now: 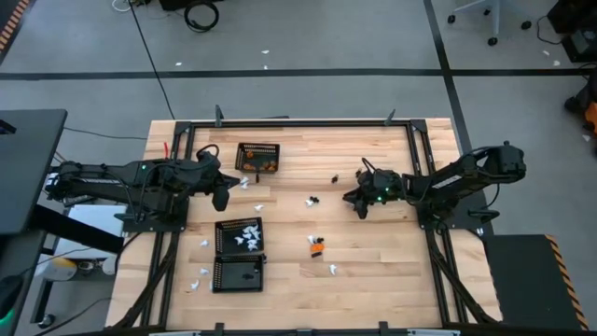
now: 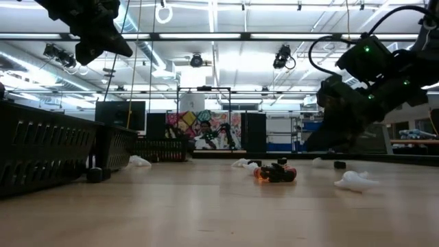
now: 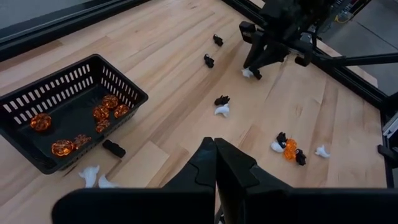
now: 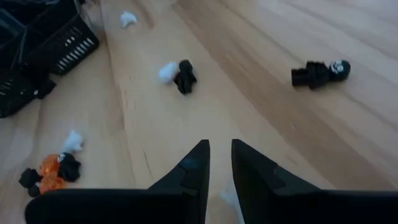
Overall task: Sort Halloween decoration
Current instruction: Put the white toy into the middle black bin
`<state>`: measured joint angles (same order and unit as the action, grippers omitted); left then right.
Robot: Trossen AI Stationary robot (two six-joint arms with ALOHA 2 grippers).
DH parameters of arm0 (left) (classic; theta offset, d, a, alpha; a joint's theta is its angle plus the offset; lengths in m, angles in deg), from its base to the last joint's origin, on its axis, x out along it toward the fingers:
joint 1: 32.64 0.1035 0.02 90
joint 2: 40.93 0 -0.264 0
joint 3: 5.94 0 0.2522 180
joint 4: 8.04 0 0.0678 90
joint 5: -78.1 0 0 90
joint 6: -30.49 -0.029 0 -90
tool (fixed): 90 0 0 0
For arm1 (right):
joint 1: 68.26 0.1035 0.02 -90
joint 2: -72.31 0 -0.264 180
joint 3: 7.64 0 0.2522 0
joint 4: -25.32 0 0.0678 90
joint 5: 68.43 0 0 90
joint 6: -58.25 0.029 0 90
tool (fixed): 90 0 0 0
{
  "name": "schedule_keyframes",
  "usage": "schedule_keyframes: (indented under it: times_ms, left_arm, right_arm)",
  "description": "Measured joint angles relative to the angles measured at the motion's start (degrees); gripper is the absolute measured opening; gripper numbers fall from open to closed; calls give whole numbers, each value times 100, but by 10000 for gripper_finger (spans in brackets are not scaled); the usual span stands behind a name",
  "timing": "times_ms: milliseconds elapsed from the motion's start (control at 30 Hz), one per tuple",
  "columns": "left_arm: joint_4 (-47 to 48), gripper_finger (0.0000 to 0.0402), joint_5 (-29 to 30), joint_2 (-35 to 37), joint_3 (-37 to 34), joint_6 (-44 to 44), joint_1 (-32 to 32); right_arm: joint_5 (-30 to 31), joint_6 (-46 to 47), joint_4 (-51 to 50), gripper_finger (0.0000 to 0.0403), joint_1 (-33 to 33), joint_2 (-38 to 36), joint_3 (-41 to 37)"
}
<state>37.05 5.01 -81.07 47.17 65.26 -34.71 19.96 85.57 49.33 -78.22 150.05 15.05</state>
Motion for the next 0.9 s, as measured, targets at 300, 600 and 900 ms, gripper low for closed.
schedule_keyframes:
  times_ms: [300,600,900]
  left_arm:
    - [7,9,-1,1,0,17,-4]
    - [4,9,-2,1,0,168,-4]
    - [4,9,-3,1,0,192,-4]
  right_arm:
    - [-42,-366,-483,105,198,-7,133]
    - [7,-1673,-328,164,241,-11,140]
    - [19,-2472,-849,211,243,-11,140]
